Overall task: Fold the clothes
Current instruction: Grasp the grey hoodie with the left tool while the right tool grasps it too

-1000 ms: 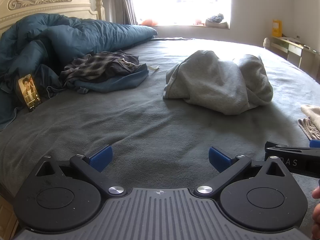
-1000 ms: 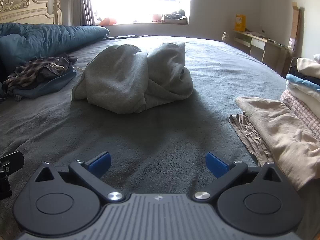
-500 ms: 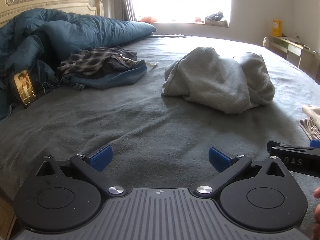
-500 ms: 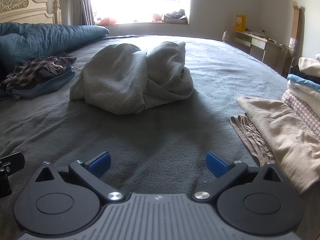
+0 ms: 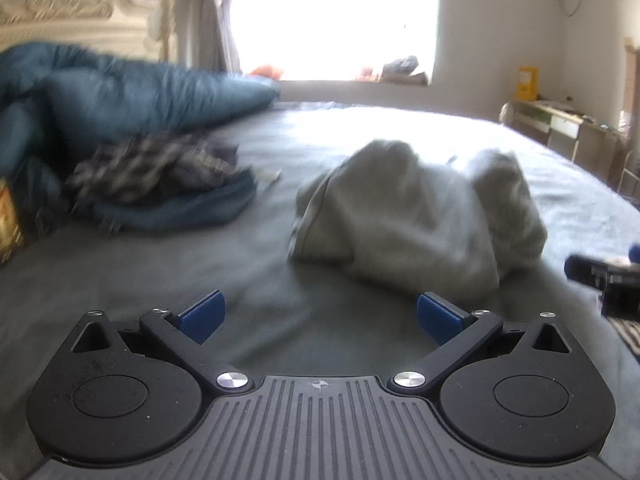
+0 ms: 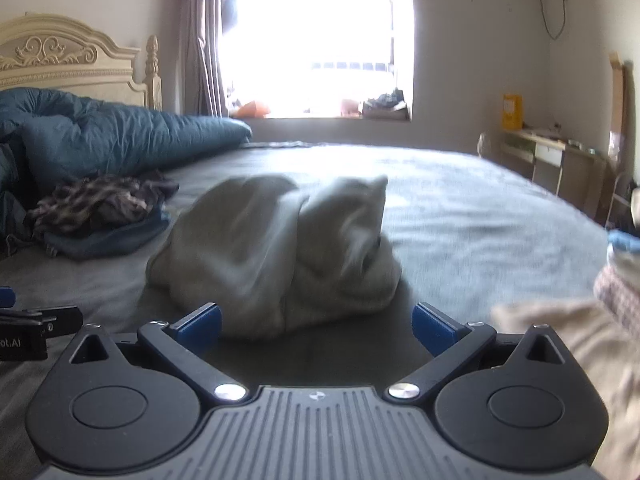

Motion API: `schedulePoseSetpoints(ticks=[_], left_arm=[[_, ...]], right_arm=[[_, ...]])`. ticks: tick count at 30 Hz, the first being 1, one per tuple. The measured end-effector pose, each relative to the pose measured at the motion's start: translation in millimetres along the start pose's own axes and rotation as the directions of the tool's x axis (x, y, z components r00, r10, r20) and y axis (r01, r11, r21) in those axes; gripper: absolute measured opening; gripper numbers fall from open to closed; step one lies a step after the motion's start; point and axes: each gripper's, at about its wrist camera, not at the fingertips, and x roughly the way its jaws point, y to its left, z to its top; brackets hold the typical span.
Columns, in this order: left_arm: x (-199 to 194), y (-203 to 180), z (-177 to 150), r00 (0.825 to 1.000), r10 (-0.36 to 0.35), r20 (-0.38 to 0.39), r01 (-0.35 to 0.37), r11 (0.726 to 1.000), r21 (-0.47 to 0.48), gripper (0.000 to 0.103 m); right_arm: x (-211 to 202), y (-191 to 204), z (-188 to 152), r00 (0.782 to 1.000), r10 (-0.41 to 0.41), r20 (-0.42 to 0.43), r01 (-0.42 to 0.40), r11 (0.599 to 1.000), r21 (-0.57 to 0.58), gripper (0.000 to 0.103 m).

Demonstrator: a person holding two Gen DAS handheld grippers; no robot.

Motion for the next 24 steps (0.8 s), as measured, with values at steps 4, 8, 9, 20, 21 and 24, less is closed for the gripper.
schedulePoseSetpoints(ticks=[4, 8, 9, 20, 21, 24], left_arm=[[30, -12, 26, 0.996, -0.032, 0.087, 0.026, 0.998, 0.059, 0.103], [69, -21, 48, 0.99, -0.083, 0.116, 0.072, 0.993, 0.097, 0.102], [81, -23, 53, 0.988, -0.099, 0.121, 0.086, 0.991, 0.106, 0.102], [202, -52, 92, 0.976, -0.213, -0.042, 0.216, 0.969, 0.116, 0.103], [212, -54, 91, 0.977, -0.199, -0.072, 0.206, 0.973, 0.109, 0.099], [231, -52, 86, 0.972, -0.186, -0.144, 0.196, 0.979, 0.056, 0.079]], right_arm=[[35, -18, 35, 0.997, 0.039, 0.065, -0.039, 0.999, 0.002, 0.103], [88, -37, 70, 0.997, 0.07, 0.036, -0.071, 0.996, 0.047, 0.103], [103, -40, 77, 0.997, 0.076, 0.021, -0.077, 0.995, 0.056, 0.103], [218, -72, 109, 0.98, 0.149, -0.133, -0.125, 0.976, 0.177, 0.1], [228, -76, 107, 0.977, 0.145, -0.159, -0.113, 0.974, 0.197, 0.098], [257, -91, 94, 0.944, 0.186, -0.272, -0.099, 0.947, 0.306, 0.071]])
